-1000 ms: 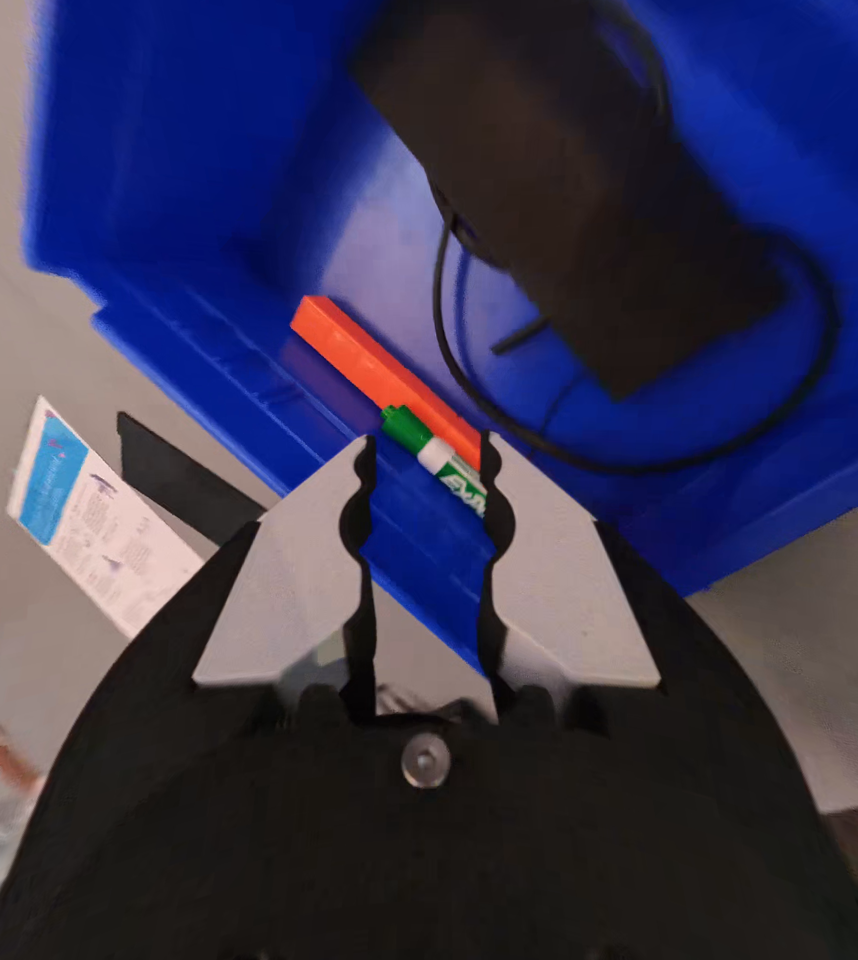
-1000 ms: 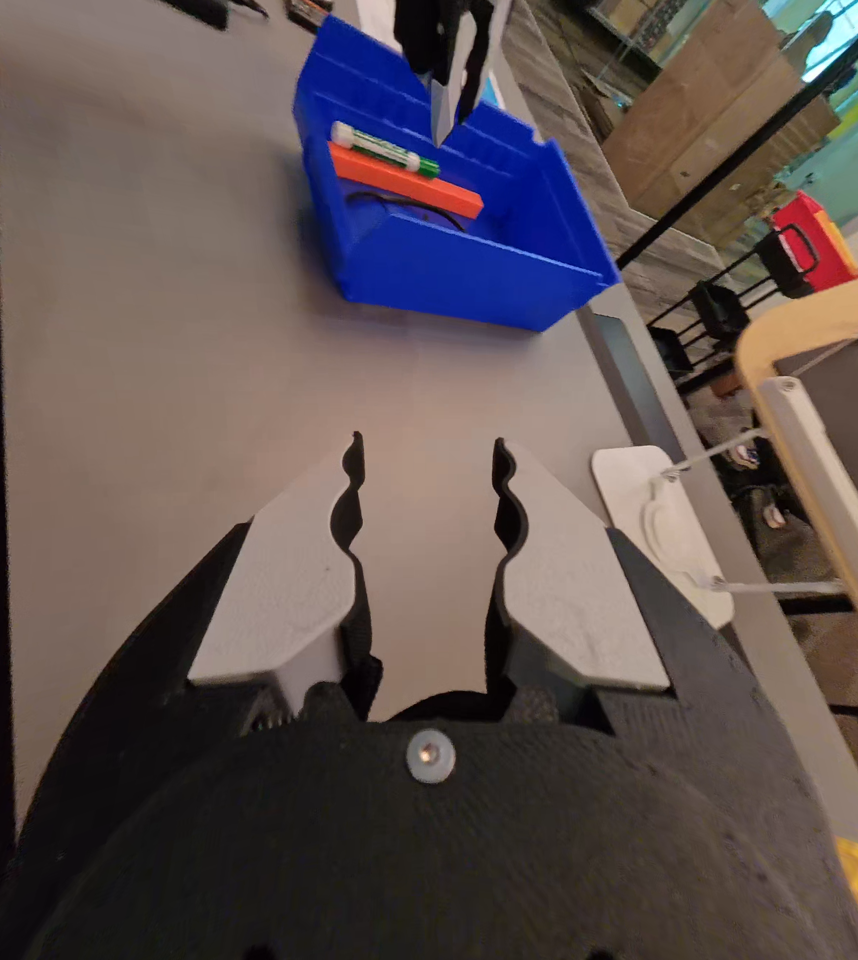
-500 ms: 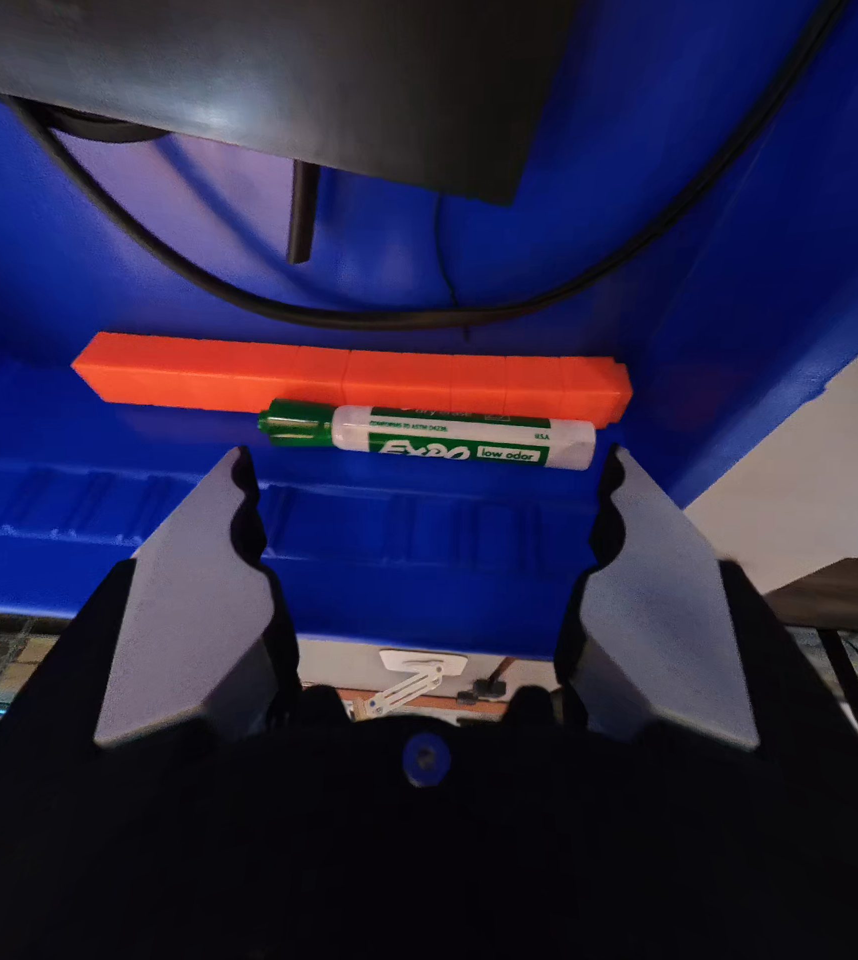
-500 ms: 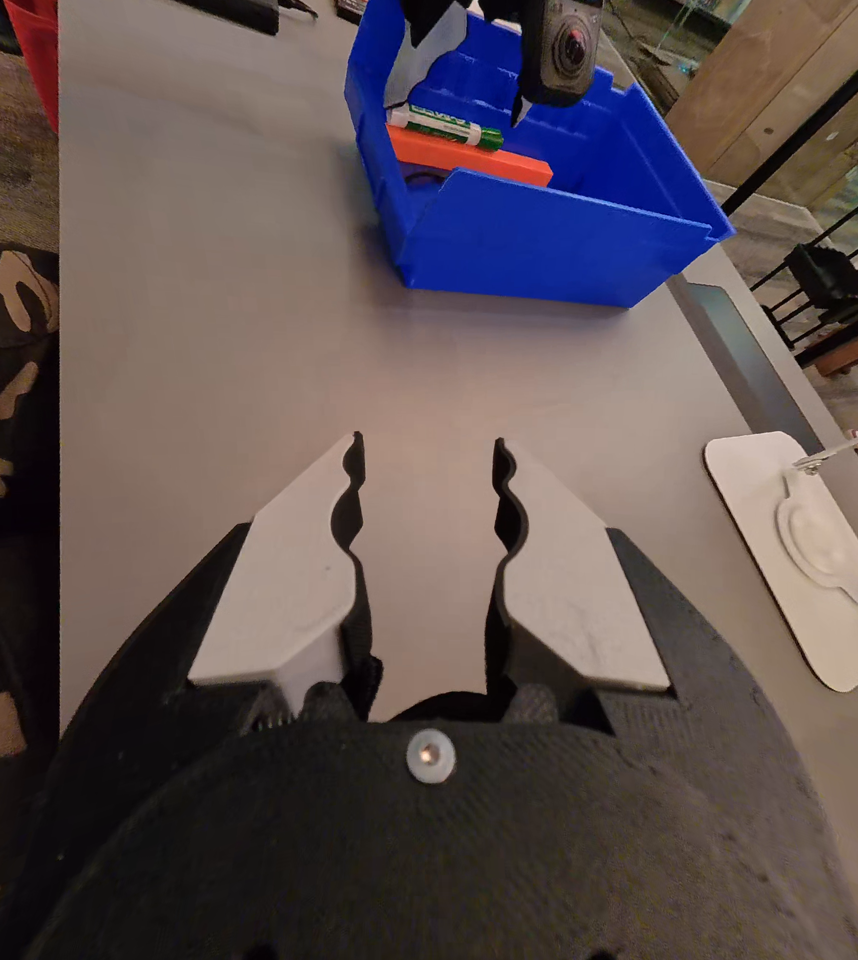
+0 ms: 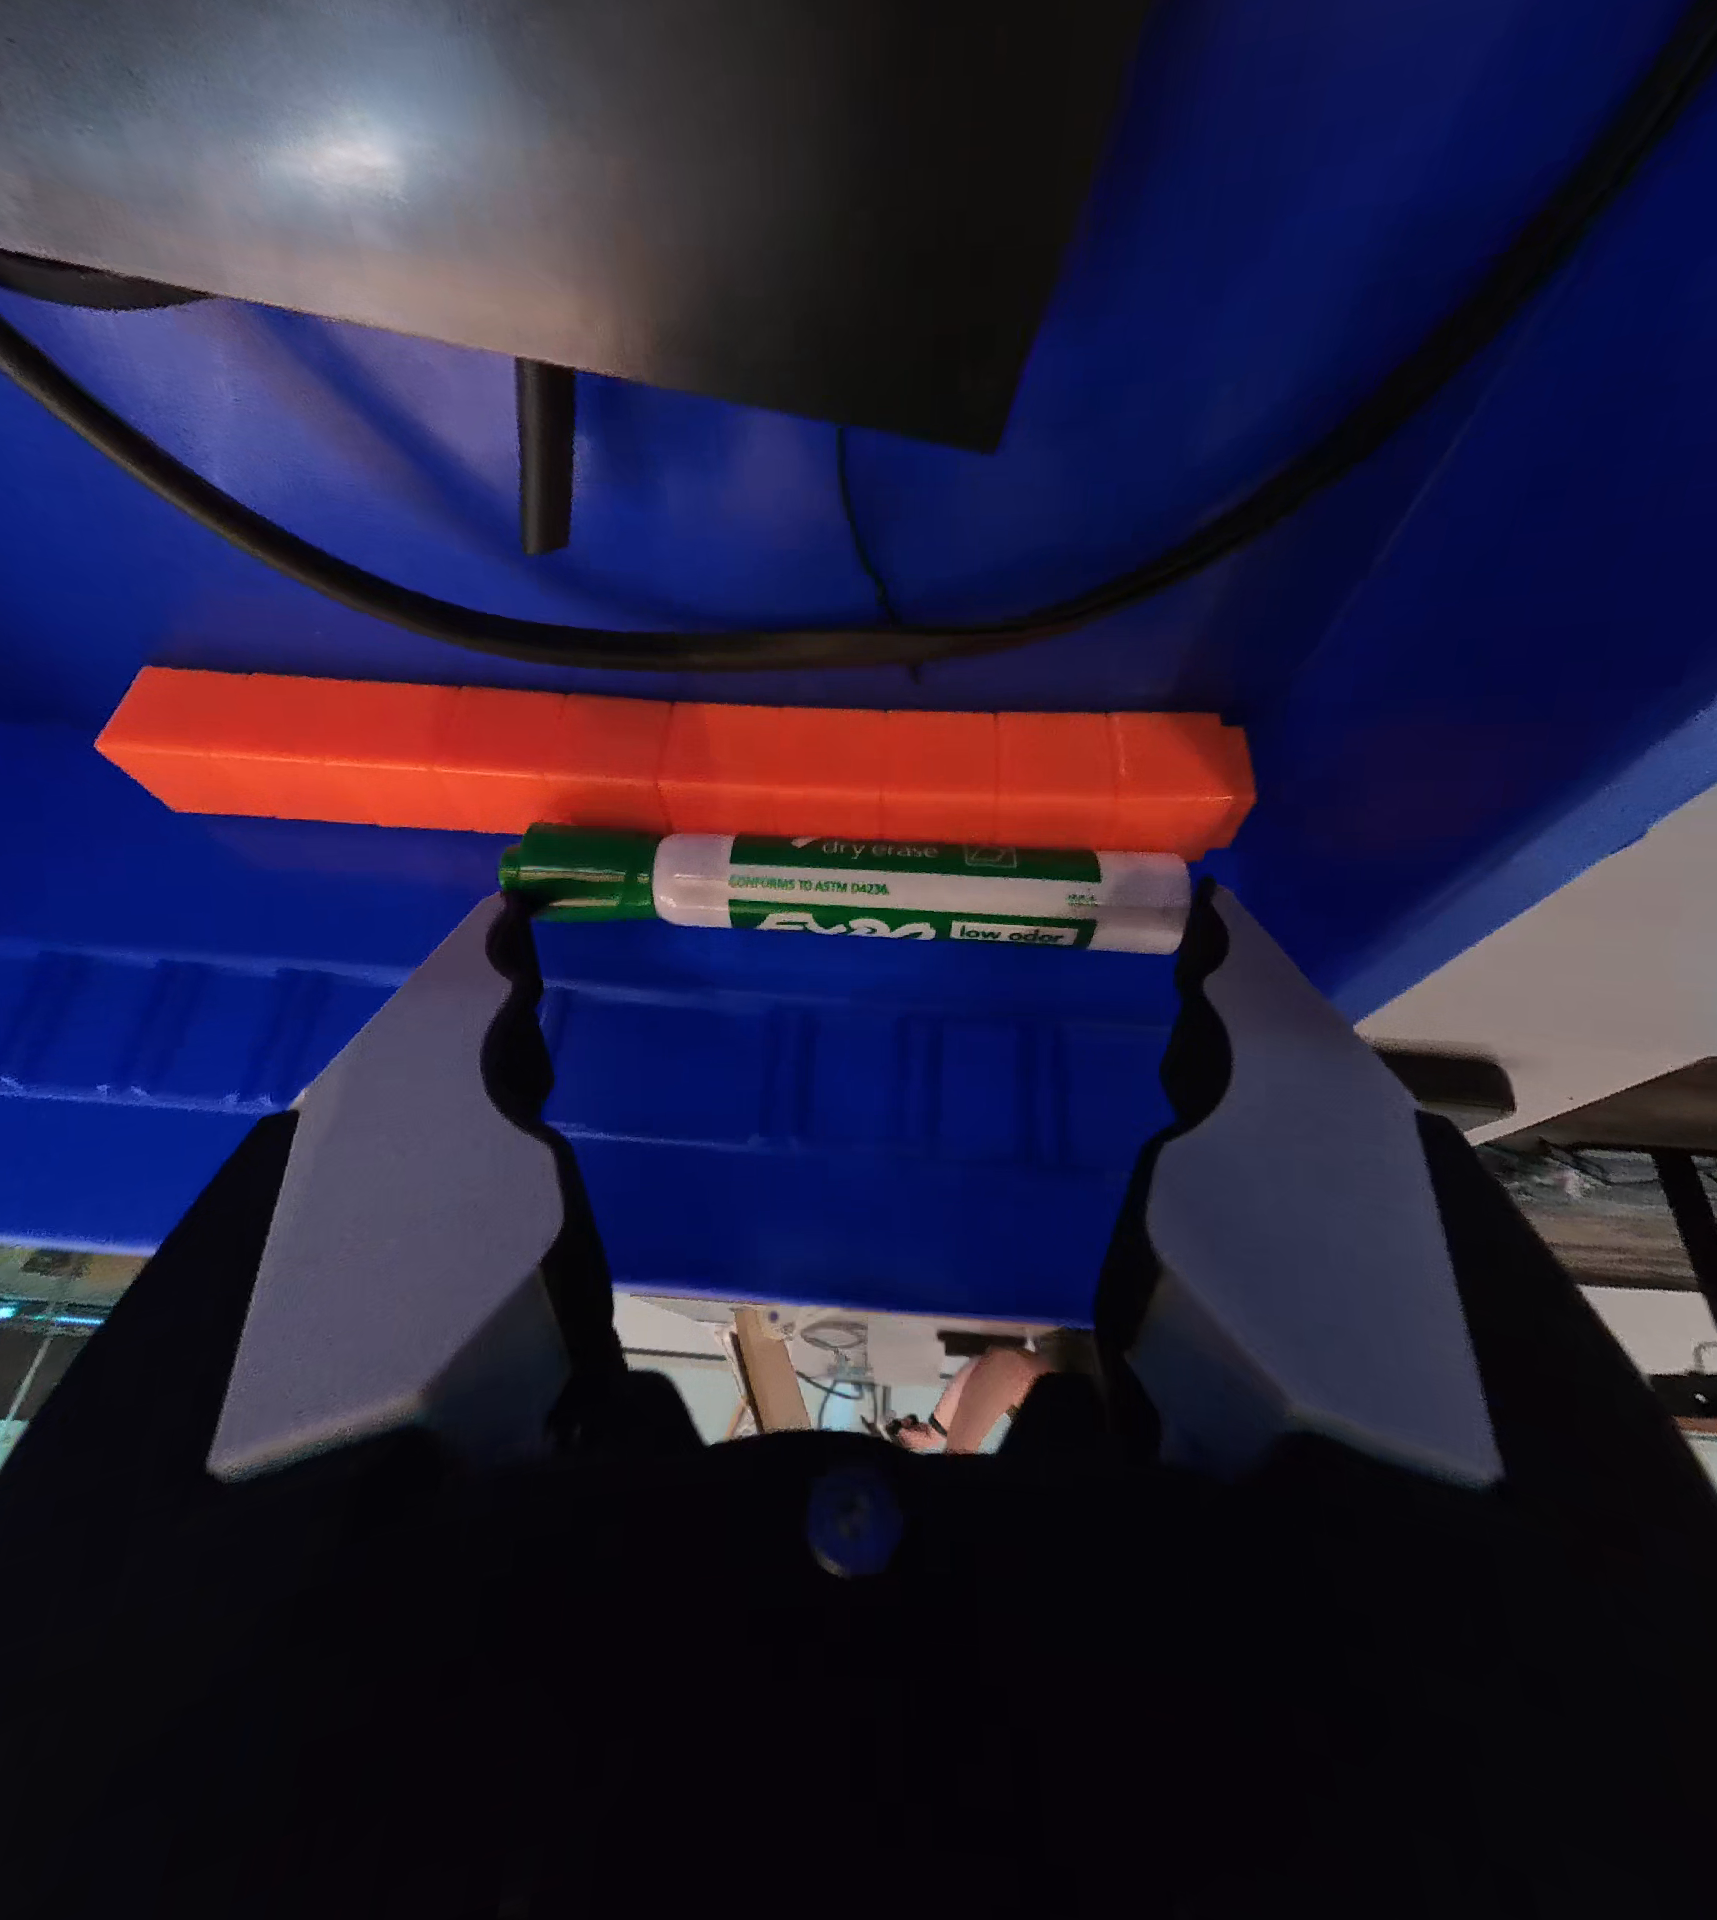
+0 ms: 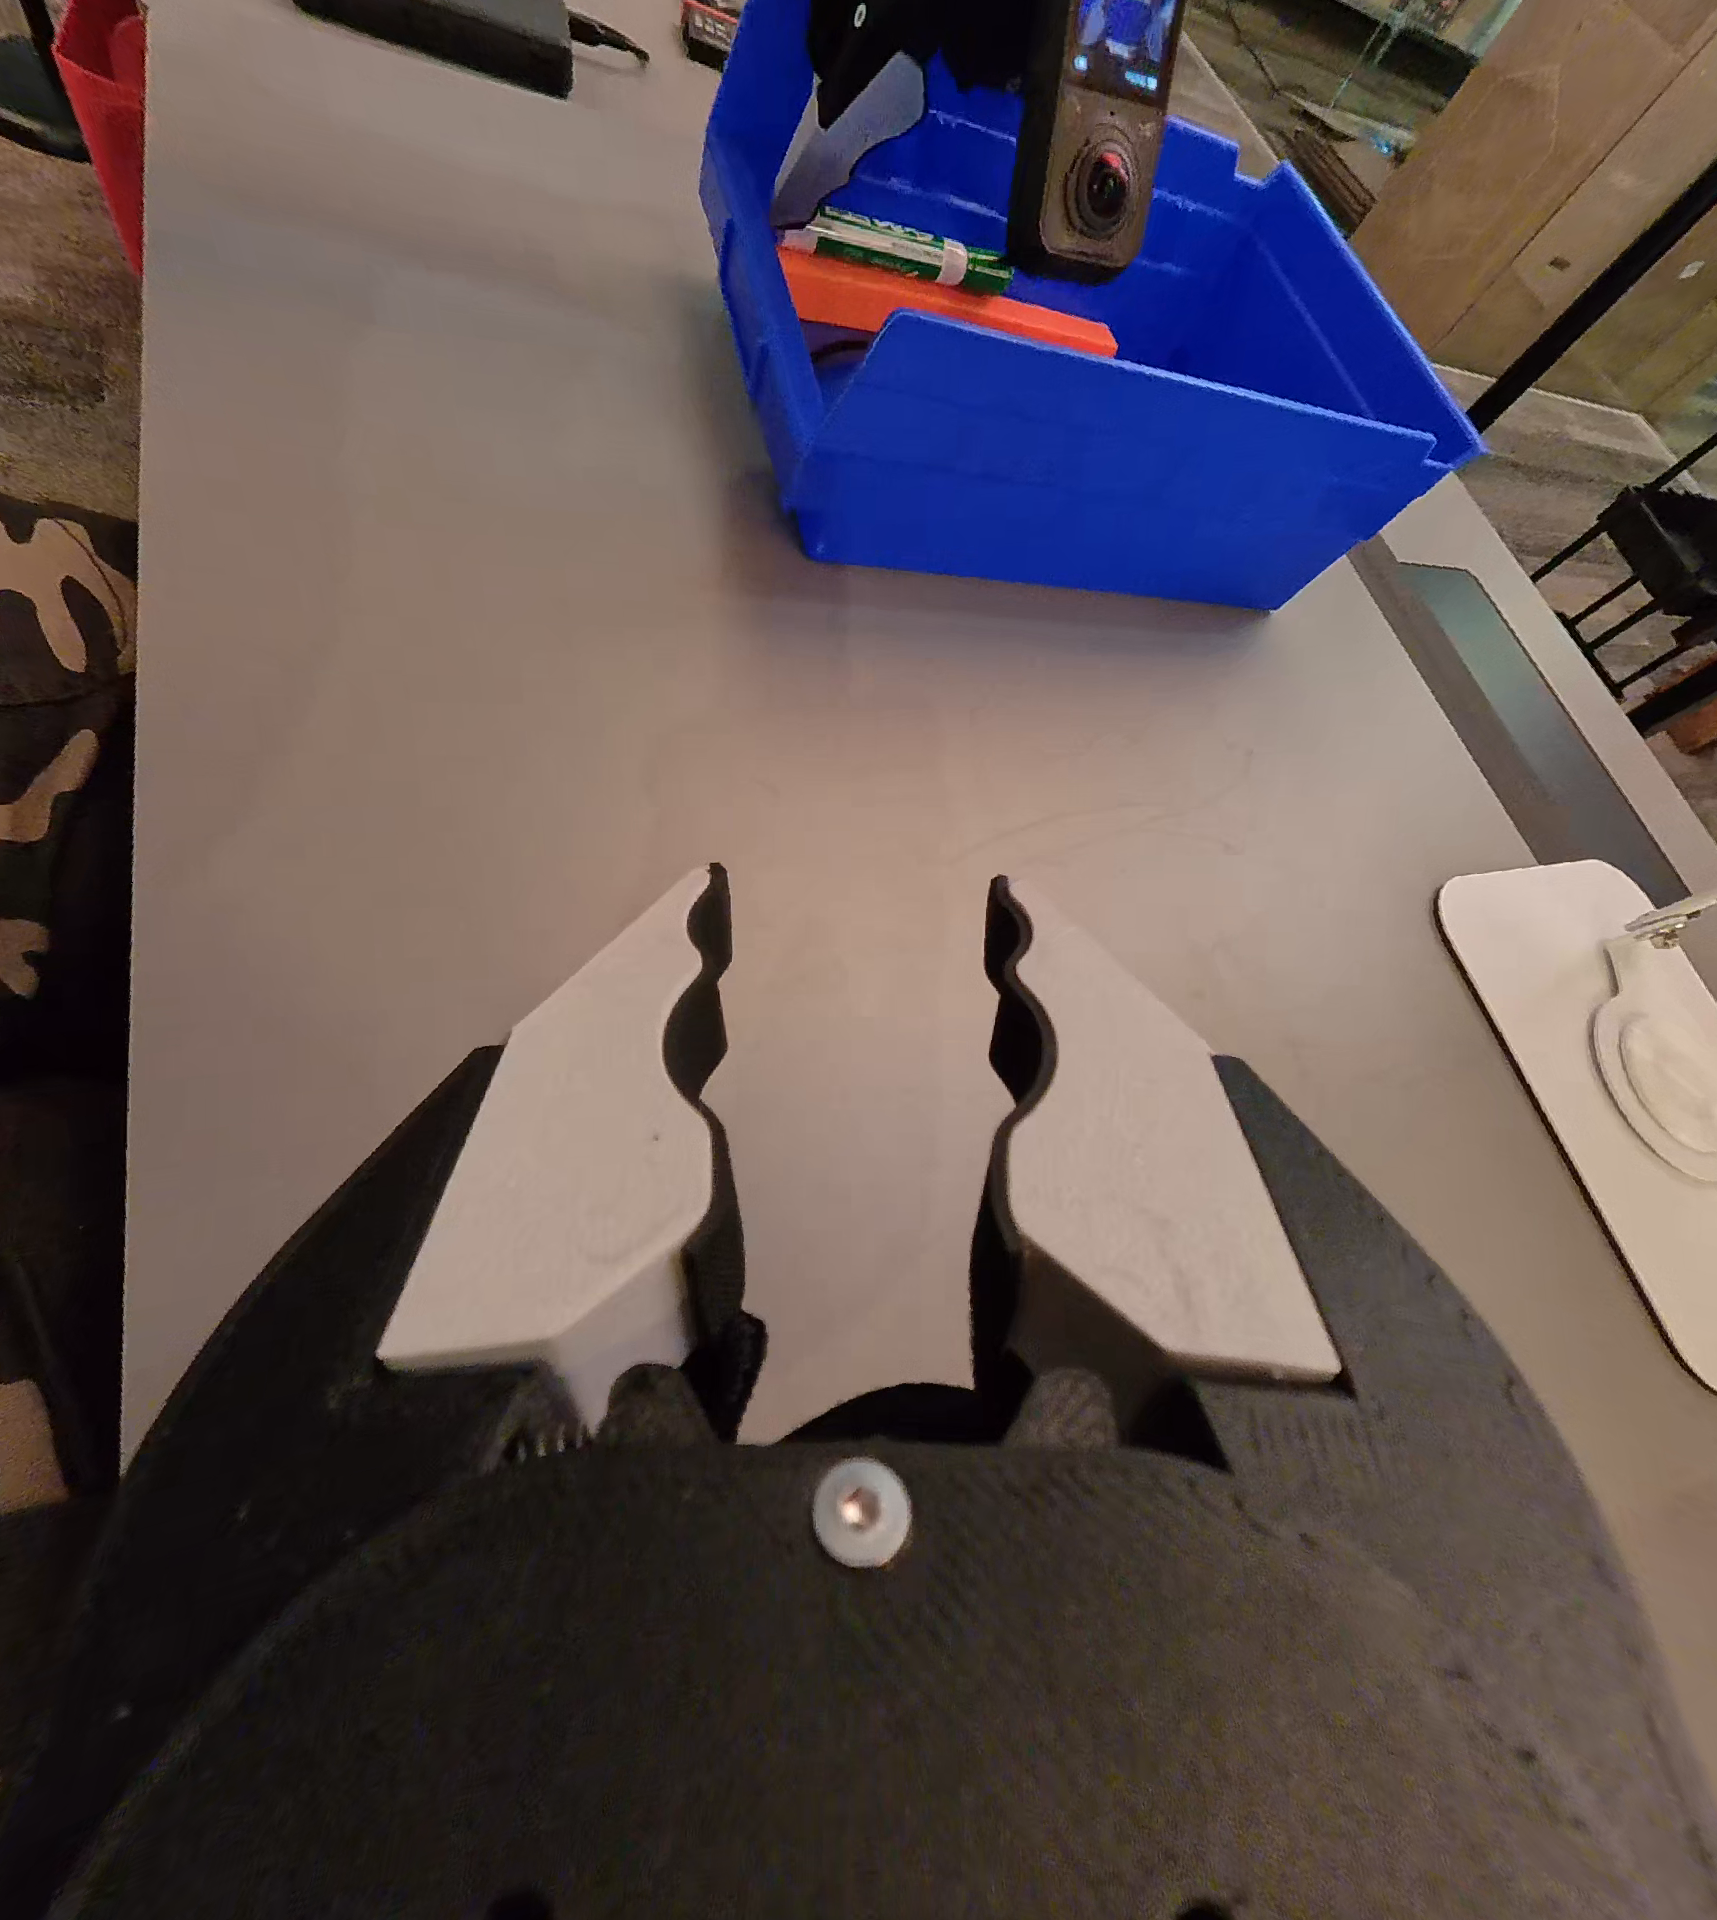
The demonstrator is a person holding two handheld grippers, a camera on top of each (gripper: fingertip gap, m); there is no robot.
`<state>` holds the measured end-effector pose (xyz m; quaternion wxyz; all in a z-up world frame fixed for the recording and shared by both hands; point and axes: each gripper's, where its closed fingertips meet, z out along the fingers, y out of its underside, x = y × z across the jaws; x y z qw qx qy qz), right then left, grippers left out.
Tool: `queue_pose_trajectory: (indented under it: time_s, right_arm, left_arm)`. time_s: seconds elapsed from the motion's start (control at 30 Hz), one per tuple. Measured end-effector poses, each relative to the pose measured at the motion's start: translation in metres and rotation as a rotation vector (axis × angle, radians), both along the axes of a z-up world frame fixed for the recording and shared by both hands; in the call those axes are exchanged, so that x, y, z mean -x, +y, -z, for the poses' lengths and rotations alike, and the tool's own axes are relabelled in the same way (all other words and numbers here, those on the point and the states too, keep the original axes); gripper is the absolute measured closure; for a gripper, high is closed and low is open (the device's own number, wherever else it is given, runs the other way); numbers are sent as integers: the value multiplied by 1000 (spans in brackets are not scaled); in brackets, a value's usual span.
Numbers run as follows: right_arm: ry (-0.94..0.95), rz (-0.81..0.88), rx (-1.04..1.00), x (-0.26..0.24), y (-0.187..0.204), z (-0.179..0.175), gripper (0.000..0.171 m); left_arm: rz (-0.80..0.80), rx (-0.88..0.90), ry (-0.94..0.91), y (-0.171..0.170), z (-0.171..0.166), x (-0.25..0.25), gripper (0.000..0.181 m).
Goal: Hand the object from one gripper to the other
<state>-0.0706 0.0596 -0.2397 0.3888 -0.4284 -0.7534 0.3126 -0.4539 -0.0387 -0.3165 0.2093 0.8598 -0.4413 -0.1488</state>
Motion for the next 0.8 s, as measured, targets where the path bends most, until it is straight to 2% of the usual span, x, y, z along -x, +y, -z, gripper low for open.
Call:
queue_pose_trajectory:
  time_s: [0.03, 0.2, 0.33, 0.43, 0.53, 0.67, 0.8]
  right_arm:
    - [1, 1, 3, 0, 1, 0, 124]
    - [23, 7, 22, 0, 2, -5, 121]
    - [69, 2, 38, 2, 3, -17, 114]
    - [105, 4, 73, 8, 3, -32, 104]
    - [137, 0, 54, 15, 4, -49, 91]
    - [236, -32, 35, 24, -3, -84, 88]
    - [324, -80, 100, 26, -11, -115, 71]
  left_arm:
    - [7, -22, 3, 3, -1, 0, 61]
    - [-36, -184, -49, 19, -25, -8, 61]
    - [-81, -455, -191, 48, -63, -36, 62]
    - [-83, -702, -385, 73, -101, -84, 62]
    - [-9, -878, -543, 89, -133, -142, 61]
    - [137, -992, -762, 97, -164, -229, 61]
    - [261, -1018, -921, 96, -182, -298, 62]
